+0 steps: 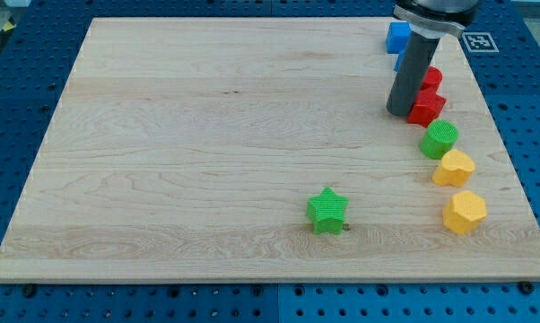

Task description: Move the yellow hexagon slightly up

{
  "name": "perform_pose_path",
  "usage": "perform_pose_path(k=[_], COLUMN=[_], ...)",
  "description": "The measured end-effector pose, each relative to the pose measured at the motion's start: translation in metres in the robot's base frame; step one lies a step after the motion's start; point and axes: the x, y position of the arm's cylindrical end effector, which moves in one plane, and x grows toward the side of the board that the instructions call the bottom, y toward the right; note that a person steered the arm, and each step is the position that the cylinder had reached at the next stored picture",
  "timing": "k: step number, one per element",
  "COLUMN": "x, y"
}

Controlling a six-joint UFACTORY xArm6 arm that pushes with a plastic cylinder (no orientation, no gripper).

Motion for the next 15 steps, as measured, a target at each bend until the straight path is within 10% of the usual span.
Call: perform_pose_path(k=[6,15], x=[0.007,0.213], y=[-0.074,0.009])
